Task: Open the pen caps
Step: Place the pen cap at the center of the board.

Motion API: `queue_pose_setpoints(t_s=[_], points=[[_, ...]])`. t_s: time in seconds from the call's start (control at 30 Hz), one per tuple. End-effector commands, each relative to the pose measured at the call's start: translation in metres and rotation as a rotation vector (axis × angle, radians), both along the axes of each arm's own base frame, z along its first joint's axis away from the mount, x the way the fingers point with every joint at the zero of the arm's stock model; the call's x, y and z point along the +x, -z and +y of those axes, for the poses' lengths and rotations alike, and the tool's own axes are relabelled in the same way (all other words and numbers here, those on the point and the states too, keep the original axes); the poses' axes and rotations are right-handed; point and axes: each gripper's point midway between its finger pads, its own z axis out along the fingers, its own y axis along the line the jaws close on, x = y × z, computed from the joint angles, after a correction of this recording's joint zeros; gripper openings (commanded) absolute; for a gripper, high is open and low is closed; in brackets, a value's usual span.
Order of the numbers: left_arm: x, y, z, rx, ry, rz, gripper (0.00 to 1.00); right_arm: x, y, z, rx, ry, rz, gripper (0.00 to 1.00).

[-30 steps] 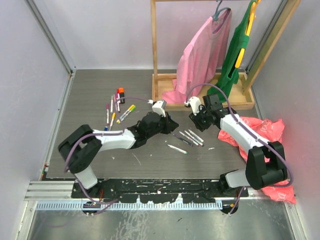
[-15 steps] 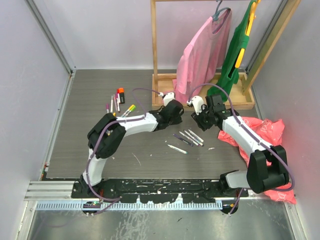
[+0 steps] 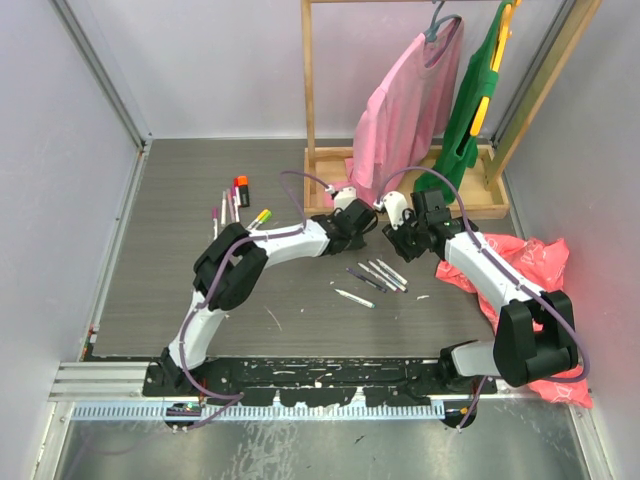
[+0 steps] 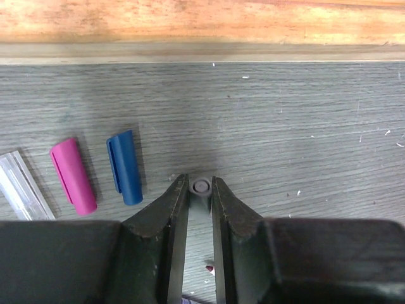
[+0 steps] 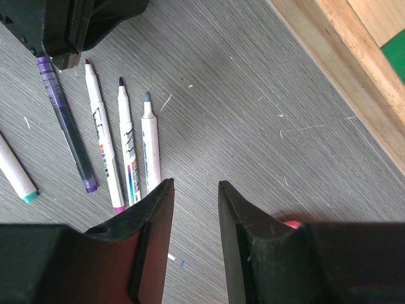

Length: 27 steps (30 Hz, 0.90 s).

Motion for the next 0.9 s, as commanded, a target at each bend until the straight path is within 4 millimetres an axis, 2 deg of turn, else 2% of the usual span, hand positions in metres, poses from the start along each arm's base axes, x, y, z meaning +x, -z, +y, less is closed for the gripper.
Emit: queue_pose_setpoints(t_s=[0.0,0.2,0.33,0.53,0.73,0.87], points=[[0.011,-0.013,-0.005,0.017,-0.001,-0.042,0.23,0.010,-0.014,0.001,0.016,0.003,-0.064,0.40],[0.013,-0.012,-0.009,0.020,0.018,-0.040,0.26,0.009,-0.013,0.001,0.015,0.001,-0.063,0.40],[0.012,-0.022,-0.011,0.006,0.034,-0.049,0.27,0.009,-0.014,0.001,0.015,0.001,-0.064,0.40],[0.009,-0.049,-0.009,-0.035,0.050,-0.093,0.30,0.009,-0.014,0.001,0.017,0.000,-0.067,0.40],[0.002,-0.078,0.000,-0.066,0.080,-0.147,0.31,0.007,-0.013,0.003,0.025,-0.008,-0.061,0.40],[-0.005,-0.091,0.008,-0.066,0.121,-0.180,0.32,0.007,-0.013,0.004,0.030,-0.012,-0.057,0.40]])
